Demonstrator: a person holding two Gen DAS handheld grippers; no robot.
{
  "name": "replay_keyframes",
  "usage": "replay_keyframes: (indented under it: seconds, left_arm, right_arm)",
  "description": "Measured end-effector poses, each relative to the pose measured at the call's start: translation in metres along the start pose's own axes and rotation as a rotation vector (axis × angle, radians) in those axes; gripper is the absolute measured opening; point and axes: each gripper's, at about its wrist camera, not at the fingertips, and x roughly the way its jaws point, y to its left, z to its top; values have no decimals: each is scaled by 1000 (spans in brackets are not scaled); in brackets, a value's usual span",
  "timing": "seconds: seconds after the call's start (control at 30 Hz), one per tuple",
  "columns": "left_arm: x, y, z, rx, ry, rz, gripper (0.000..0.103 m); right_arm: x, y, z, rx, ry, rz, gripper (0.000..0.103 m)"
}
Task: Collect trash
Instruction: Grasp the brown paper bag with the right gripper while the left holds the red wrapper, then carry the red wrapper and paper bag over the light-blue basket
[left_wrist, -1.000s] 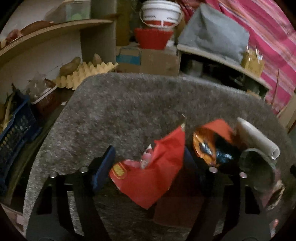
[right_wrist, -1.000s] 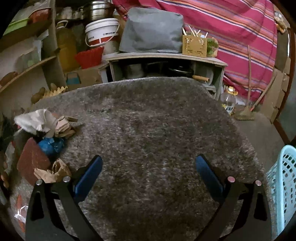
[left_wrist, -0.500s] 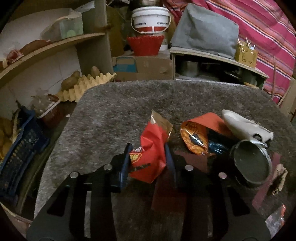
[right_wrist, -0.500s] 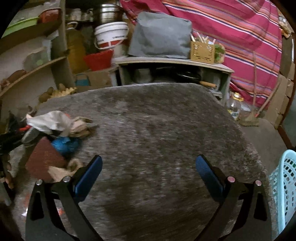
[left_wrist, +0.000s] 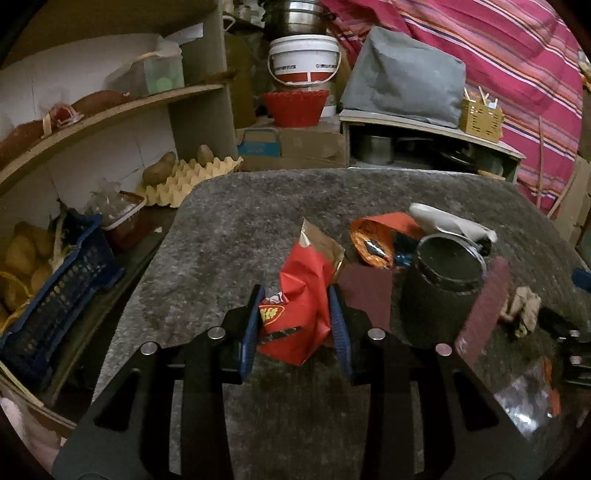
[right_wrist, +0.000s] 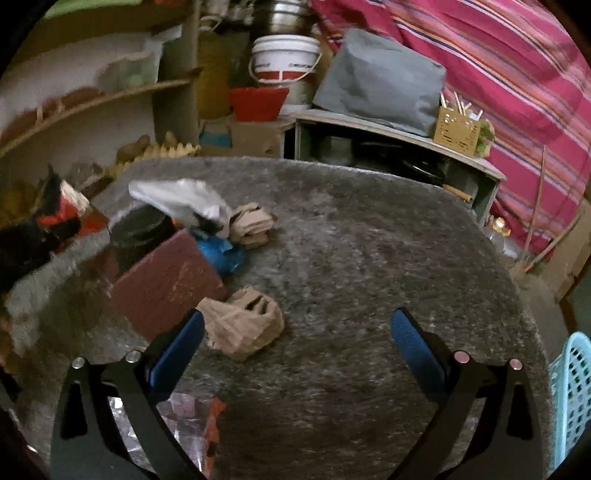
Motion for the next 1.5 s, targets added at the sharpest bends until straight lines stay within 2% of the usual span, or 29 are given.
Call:
replay_keyframes:
  seconds: [0.23,0.3,0.43,0.5,0.53,0.7,1.0,1.2,1.5]
  left_arm:
    - [-16,-2,2,-9,-35,-18,34]
    - [-20,-5,3,-8,-47,-16,34]
    - [-27,-9,5,-9,-64,-10,34]
    - [-32,-11,7,-19,-76,-7,34]
    - [-34,-12,7,-23,-81,-6,34]
    - [-44,-18,12,-35,-110,-5,34]
    - [-55,-46,23,-45,-145,-27,34]
    - [-66,-87,26,-12,-173,-61,34]
    - [-85,-176,30,59,-215,-169,34]
  right_arm:
    - [10,6,4,-14,24,-23,95]
    - [12,8,5,-24,34,-4,79]
    - [20,14,3,-22,65,52,68]
    - [24,17,2,-24,84,94,51]
    - [25,18,1,-20,93,123,48]
    - [14,14,-1,-3,43,138,47]
    - [-26,-50,-2,107,-78,47,47]
    - [-64,-103,-7,149,-146,-46,47]
    - [-90,-199,-41,213,-121,-205,47]
